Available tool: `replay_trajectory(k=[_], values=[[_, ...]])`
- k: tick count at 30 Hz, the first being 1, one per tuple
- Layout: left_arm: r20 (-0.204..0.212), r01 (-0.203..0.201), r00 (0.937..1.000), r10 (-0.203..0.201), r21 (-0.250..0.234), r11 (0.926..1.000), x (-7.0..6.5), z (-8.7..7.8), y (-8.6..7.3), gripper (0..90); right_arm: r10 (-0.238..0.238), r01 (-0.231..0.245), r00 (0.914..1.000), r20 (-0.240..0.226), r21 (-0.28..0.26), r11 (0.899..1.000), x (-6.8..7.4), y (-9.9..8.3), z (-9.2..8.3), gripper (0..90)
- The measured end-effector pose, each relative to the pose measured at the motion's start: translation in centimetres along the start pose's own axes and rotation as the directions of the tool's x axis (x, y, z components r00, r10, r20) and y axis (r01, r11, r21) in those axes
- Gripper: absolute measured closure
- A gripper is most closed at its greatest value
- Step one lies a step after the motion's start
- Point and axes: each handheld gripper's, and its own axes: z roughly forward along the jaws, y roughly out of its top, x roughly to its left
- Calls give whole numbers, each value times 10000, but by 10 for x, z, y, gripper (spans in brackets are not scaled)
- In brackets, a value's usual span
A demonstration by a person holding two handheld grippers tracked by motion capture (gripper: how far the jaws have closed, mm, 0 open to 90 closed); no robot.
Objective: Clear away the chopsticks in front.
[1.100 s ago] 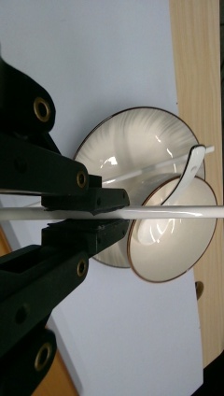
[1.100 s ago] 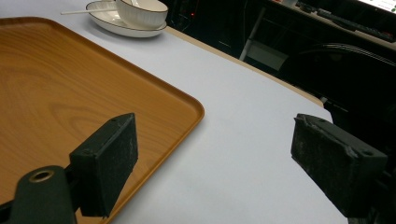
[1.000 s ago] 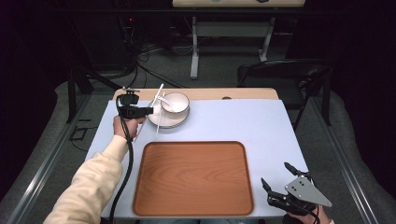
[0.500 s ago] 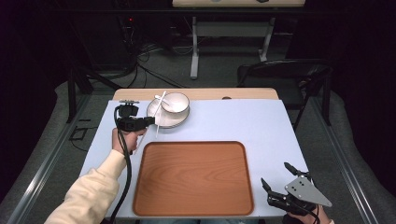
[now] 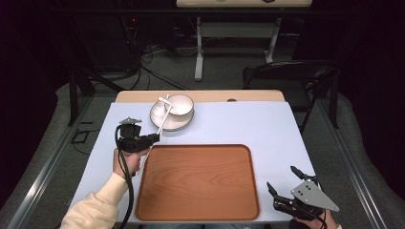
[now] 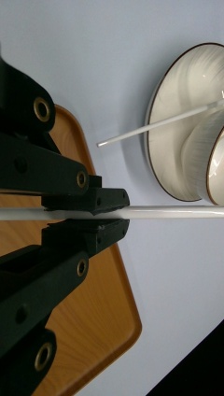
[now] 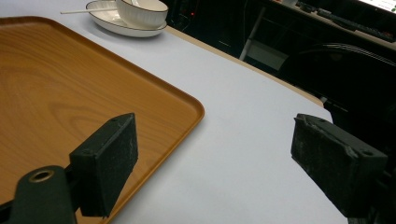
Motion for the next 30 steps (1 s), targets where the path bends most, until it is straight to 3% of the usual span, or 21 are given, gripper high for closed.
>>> replay_trajectory(k=[4,9,19,21,30], values=[[-79,15,10000,-15,74,10000,-4,-4,-12,845,11,-11,10000,17,17,10000,0,0,0,143],[-49,351,9994,-350,215,9992,-7,-1,-33,845,46,-46,10000,35,-14,10000,0,0,0,143],[-215,507,9985,-500,344,9981,-10,5,-51,845,10,-10,10000,-30,-13,10000,0,0,1,143],[-408,432,9983,-414,439,9981,-12,6,-57,845,-4,4,10000,-32,2,10000,0,1,1,143],[-625,751,9955,-715,581,9955,-13,7,-74,844,-8,8,10000,-32,10,10000,1,1,2,143]])
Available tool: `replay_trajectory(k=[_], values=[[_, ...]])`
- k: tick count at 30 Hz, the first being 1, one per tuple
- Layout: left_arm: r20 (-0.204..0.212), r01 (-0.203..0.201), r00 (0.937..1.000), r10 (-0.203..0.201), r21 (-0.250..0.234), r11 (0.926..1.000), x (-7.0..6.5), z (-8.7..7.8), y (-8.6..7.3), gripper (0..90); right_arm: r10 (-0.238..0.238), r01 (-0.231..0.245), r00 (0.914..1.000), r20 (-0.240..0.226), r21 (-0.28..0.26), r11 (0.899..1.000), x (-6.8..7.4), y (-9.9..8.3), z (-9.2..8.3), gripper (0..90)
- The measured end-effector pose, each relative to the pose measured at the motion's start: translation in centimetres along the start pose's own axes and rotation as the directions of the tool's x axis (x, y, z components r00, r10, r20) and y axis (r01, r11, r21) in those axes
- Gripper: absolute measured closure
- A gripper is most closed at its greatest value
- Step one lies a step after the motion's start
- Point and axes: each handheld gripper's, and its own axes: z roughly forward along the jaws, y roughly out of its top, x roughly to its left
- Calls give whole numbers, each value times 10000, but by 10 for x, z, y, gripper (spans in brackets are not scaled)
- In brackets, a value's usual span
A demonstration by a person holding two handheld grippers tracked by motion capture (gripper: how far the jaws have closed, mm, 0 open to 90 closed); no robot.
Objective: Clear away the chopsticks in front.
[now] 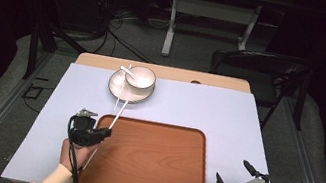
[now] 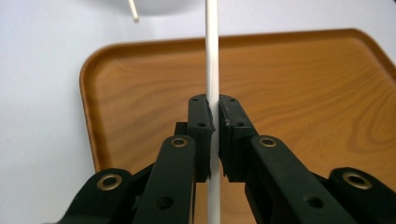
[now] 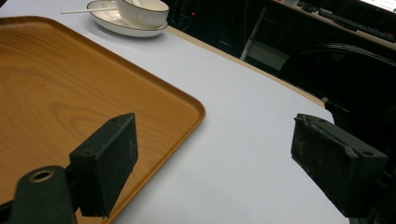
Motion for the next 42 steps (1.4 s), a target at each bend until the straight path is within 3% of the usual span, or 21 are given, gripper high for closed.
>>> replay_trajectory(k=[5,12,17,26,31,38,42], values=[[-277,-88,9996,86,-98,9999,0,-3,-5,844,-8,8,10000,-21,-20,10000,0,0,0,143],[-691,-6,9976,35,416,9991,2,0,-17,844,-5,5,10000,-52,-60,10000,0,0,0,143],[-934,266,9955,-178,939,9952,4,4,-23,844,10,-10,10000,-68,-83,10000,0,0,1,143],[-1289,383,9915,-190,1485,9882,9,9,-26,844,25,-27,9999,-152,-156,9999,0,1,4,143],[-1413,388,9898,-172,1521,9876,9,8,-26,844,2,-5,9998,-191,-151,9999,0,2,5,143],[-1770,8,9838,290,1659,9861,2,10,-25,835,-4,2,9998,-176,-120,9999,0,2,5,143],[-1896,-121,9808,452,1722,9850,0,10,-25,766,-14,12,9999,-164,-118,9999,0,2,5,143]])
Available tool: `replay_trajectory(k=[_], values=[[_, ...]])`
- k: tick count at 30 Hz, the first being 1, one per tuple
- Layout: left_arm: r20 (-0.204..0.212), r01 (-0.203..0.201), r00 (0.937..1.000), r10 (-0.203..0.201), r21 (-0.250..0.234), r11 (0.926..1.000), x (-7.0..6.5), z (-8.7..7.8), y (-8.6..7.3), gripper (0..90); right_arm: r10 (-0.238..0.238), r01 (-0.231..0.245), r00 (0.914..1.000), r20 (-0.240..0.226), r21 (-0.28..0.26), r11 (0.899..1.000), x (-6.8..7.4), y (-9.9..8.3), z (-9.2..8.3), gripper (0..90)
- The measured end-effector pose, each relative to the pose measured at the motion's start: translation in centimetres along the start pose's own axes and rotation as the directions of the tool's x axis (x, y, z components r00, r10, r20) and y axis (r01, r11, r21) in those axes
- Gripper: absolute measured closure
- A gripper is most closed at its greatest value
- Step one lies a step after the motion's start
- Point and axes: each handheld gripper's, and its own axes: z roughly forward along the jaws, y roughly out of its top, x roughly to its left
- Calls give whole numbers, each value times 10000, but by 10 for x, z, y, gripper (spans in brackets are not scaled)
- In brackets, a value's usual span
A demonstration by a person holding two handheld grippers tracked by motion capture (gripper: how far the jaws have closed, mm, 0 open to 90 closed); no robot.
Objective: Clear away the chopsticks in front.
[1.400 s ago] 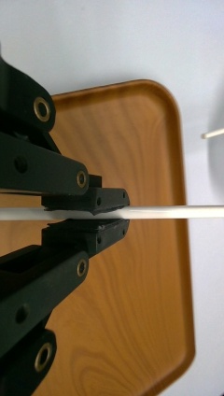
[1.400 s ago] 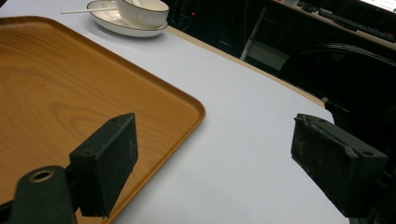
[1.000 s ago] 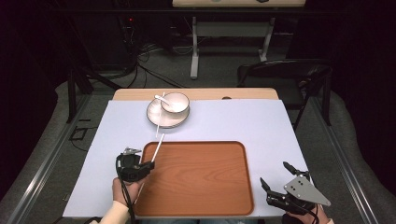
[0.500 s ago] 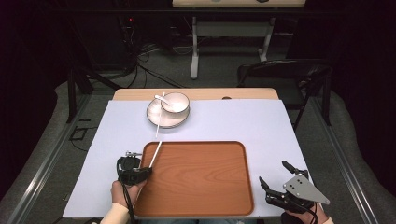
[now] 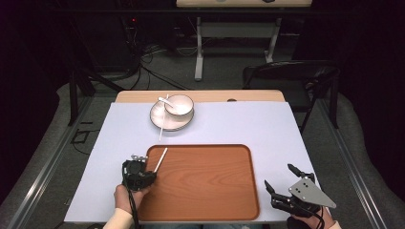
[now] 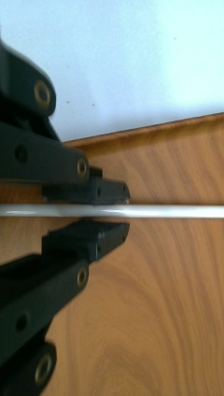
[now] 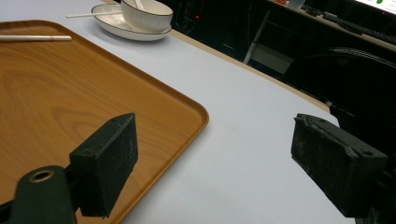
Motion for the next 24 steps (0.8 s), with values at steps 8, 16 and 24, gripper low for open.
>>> replay_trajectory(k=[8,16,24], values=[[198,-124,9997,124,9,9999,-2,0,0,665,1,-1,10000,10,-25,10000,0,0,0,143],[761,-163,9969,188,-336,9993,-2,-6,3,472,0,0,10000,18,19,10000,0,0,0,143],[1537,-513,9863,599,-594,9969,4,-15,15,262,-11,11,10000,1,7,10000,0,0,0,143]])
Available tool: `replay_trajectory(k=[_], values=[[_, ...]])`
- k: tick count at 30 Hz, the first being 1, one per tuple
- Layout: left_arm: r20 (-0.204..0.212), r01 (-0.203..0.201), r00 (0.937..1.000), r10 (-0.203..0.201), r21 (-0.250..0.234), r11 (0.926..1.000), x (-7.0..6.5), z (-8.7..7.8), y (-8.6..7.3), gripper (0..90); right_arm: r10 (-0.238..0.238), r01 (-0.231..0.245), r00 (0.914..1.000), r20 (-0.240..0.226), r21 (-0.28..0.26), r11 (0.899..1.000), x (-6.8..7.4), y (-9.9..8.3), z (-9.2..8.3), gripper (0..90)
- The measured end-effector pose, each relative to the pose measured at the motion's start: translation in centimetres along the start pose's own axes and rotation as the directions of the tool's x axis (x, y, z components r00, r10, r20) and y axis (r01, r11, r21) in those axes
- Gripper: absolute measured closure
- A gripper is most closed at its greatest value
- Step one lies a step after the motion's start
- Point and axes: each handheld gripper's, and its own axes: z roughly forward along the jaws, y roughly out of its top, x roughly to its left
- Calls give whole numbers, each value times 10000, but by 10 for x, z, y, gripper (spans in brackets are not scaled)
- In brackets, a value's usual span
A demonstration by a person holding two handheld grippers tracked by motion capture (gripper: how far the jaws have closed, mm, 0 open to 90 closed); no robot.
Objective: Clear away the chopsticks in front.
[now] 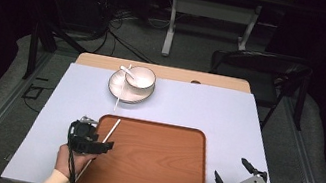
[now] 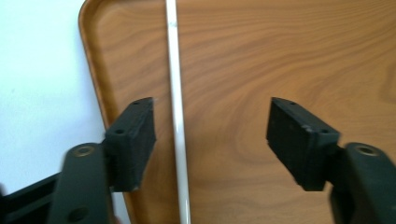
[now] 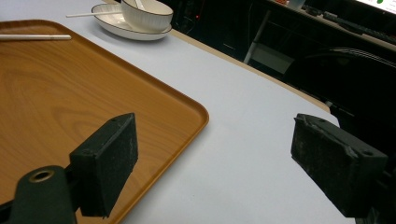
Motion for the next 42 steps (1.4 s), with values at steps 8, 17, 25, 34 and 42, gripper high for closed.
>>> replay_trajectory(k=[8,17,25,34,42], values=[[108,-471,9988,475,-393,9981,8,-9,27,139,-40,40,10000,-26,12,10000,0,0,0,143],[103,-353,9993,360,-606,9975,23,-11,65,77,-35,35,10000,-54,62,10000,0,0,1,143],[-291,-578,9980,558,-752,9955,40,-8,108,2,-26,27,10000,-59,77,10000,0,0,1,143],[-752,-632,9954,593,-506,9967,49,3,147,2,-34,35,10000,-79,88,10000,0,0,1,143],[-1026,-345,9942,325,-181,9992,63,25,167,0,-18,18,10000,-82,72,10000,0,0,1,143]])
